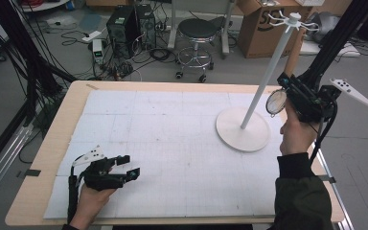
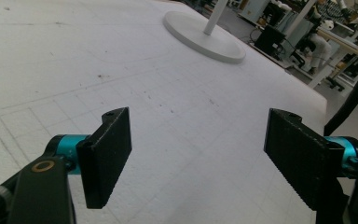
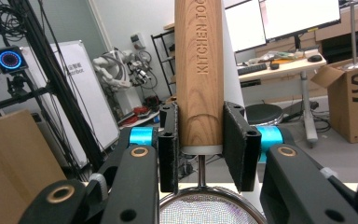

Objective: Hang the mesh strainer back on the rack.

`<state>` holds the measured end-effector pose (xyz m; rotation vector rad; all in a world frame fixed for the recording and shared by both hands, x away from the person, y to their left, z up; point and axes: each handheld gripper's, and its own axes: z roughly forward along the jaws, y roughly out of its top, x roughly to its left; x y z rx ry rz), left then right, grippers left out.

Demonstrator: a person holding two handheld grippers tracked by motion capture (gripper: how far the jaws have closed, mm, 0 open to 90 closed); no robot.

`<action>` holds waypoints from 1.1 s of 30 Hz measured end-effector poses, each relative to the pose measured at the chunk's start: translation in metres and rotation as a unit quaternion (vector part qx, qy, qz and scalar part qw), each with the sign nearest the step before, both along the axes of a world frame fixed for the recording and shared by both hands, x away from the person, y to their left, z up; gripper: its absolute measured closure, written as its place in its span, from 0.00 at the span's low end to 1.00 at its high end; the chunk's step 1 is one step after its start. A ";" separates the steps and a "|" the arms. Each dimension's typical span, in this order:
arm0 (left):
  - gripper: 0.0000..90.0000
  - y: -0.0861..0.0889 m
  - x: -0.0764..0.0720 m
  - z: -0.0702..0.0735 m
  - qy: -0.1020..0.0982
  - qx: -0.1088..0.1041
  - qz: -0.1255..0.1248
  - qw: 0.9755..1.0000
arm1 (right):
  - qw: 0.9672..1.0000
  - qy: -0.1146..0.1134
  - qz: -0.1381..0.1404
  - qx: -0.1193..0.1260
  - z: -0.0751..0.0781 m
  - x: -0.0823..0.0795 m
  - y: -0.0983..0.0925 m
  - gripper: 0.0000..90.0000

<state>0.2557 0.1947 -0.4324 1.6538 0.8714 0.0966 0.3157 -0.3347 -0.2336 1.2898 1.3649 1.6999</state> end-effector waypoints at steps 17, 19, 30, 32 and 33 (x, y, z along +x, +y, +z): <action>0.26 0.000 0.000 0.000 -0.001 0.004 -0.002 1.000 | 0.999 0.017 0.011 0.034 -0.008 0.007 -0.002 0.42; 0.26 0.000 0.000 0.000 -0.002 0.004 -0.002 1.000 | 0.999 0.013 0.011 0.038 -0.010 0.007 -0.002 0.38; 0.26 -0.001 -0.001 0.001 -0.002 -0.001 -0.002 1.000 | 0.998 0.015 0.053 0.030 -0.019 0.000 0.004 0.28; 0.26 -0.001 0.000 0.001 -0.004 -0.003 -0.004 1.000 | 0.998 0.019 0.058 0.032 -0.022 -0.002 0.004 0.28; 0.26 -0.001 -0.001 0.001 -0.004 -0.003 -0.004 1.000 | 0.998 0.019 0.060 0.032 -0.024 -0.002 0.004 0.28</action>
